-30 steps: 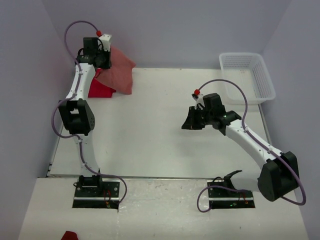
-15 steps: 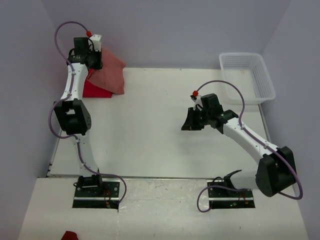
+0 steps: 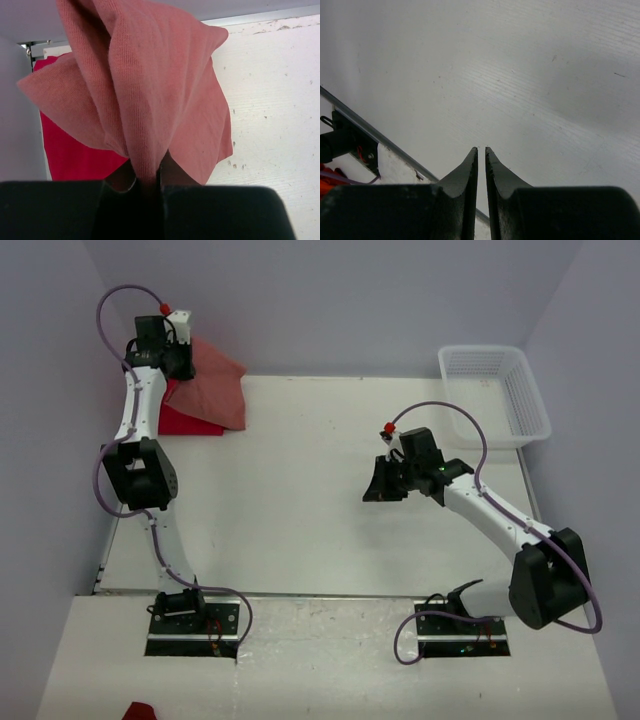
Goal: Fold and stack the t-shirts
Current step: Put the neatly folded tshirt into the corner of the board with the left arm
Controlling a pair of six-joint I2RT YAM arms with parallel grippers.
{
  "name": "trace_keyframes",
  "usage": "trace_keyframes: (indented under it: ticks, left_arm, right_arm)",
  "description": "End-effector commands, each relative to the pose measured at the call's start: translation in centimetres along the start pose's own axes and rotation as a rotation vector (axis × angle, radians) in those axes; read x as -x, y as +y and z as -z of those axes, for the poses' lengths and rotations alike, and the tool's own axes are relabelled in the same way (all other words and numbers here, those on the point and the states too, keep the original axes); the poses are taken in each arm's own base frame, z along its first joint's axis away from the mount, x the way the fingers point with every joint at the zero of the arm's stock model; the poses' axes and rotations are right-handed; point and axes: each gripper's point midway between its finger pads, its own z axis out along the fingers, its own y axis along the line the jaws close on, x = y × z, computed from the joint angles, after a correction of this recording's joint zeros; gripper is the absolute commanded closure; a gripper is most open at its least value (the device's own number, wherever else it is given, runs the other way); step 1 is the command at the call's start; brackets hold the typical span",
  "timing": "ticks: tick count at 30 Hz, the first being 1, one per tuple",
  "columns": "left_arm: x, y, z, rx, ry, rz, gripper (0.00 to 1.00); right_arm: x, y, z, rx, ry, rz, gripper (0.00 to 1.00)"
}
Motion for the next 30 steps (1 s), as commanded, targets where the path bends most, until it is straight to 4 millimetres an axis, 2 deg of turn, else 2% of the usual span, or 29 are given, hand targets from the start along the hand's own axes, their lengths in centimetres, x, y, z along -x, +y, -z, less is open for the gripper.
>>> trace_keyframes:
  ticks: [1,16,21,30]
  left_arm:
    - [4.5,0.7,3.5,0.021,-0.130,-0.034,1.00]
    - [3.6,1.1,5.1,0.038,-0.112,-0.030,1.00]
    - [4.9,1.0,7.5,0.050,-0.159,-0.038,1.00]
    - [5.5,0.7,8.6,0.031,-0.180,-0.033,1.00]
  right_arm:
    - [0.8,0.3,0.2,-0.004,-0.029,0.018,0.89]
    - [0.6,0.3,0.2,-0.008,-0.026,0.022,0.88]
    - [0.5,0.5,0.2,-0.004,-0.025,0.028,0.88]
    - [0.2,0.6,0.5,-0.013,-0.031,0.039,0.88]
